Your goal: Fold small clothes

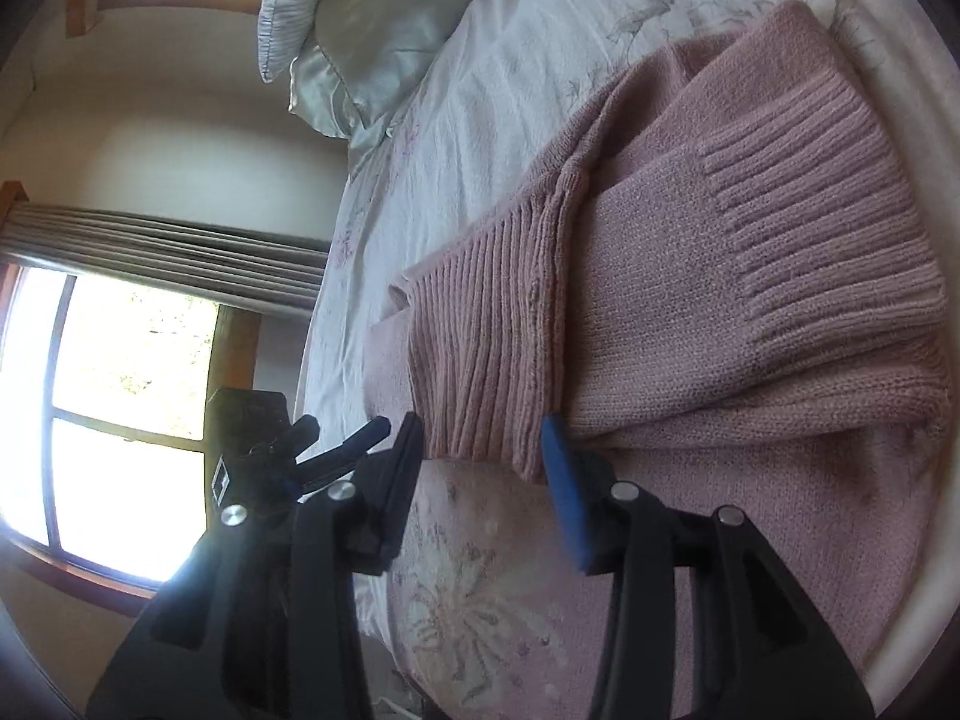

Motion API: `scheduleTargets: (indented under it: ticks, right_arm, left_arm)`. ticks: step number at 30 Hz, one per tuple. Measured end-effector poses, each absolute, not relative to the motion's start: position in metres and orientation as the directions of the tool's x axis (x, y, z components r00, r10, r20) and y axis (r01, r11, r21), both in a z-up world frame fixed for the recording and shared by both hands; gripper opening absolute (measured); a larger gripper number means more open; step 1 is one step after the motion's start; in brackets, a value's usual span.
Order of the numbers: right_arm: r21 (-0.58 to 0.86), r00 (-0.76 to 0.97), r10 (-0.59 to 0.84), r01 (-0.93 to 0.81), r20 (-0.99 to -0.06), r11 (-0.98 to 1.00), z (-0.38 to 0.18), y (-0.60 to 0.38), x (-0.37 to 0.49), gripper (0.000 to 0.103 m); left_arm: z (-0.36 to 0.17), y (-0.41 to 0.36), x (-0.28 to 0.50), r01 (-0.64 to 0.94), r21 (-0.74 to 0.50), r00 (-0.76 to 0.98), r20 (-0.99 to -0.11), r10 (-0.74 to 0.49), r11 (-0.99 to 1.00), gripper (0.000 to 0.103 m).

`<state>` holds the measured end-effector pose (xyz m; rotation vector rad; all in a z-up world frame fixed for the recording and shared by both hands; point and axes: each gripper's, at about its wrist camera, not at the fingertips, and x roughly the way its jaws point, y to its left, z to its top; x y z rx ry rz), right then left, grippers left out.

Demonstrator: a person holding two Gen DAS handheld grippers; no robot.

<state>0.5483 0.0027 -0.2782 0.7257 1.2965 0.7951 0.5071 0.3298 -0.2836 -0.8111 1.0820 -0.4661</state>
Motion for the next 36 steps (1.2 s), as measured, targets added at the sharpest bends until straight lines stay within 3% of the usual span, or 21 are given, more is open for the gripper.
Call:
scheduleTargets:
  ticks: [6, 7, 8, 9, 10, 12, 25, 36]
  right_arm:
    - [0.784, 0.049, 0.789, -0.088, -0.612, 0.614, -0.299, 0.021, 0.548, 0.045]
    - [0.788, 0.042, 0.792, -0.088, -0.609, 0.610, -0.300, 0.023, 0.546, 0.045]
    - [0.790, 0.036, 0.795, -0.089, -0.606, 0.607, -0.301, 0.024, 0.545, 0.045]
    - [0.788, 0.030, 0.793, -0.093, -0.609, 0.609, -0.302, 0.026, 0.544, 0.039]
    - [0.783, 0.024, 0.788, -0.099, -0.616, 0.615, -0.302, 0.028, 0.543, 0.025]
    - [0.760, 0.027, 0.768, -0.118, -0.640, 0.639, -0.300, 0.029, 0.540, 0.012]
    - [0.770, 0.104, 0.799, -0.217, -0.592, 0.600, -0.234, 0.007, 0.496, 0.009]
    - [0.747, 0.078, 0.761, -0.147, -0.644, 0.648, -0.301, 0.006, 0.493, 0.009]
  left_arm:
    - [-0.309, 0.314, 0.528, -0.106, -0.736, 0.353, -0.657, -0.666, 0.669, 0.075]
    - [-0.309, 0.313, 0.527, -0.103, -0.735, 0.352, -0.657, -0.667, 0.670, 0.065]
    - [-0.311, 0.310, 0.528, -0.102, -0.726, 0.337, -0.669, -0.663, 0.680, 0.027]
    - [-0.313, 0.307, 0.527, -0.103, -0.708, 0.328, -0.687, -0.648, 0.699, 0.008]
    - [-0.315, 0.305, 0.526, -0.101, -0.694, 0.318, -0.701, -0.638, 0.713, 0.008]
    - [-0.317, 0.304, 0.524, -0.108, -0.682, 0.313, -0.714, -0.627, 0.723, 0.007]
    - [-0.264, 0.318, 0.458, -0.022, -0.736, 0.380, -0.632, -0.675, 0.676, 0.006]
    - [-0.315, 0.315, 0.458, -0.096, -0.720, 0.358, -0.670, -0.651, 0.688, 0.007]
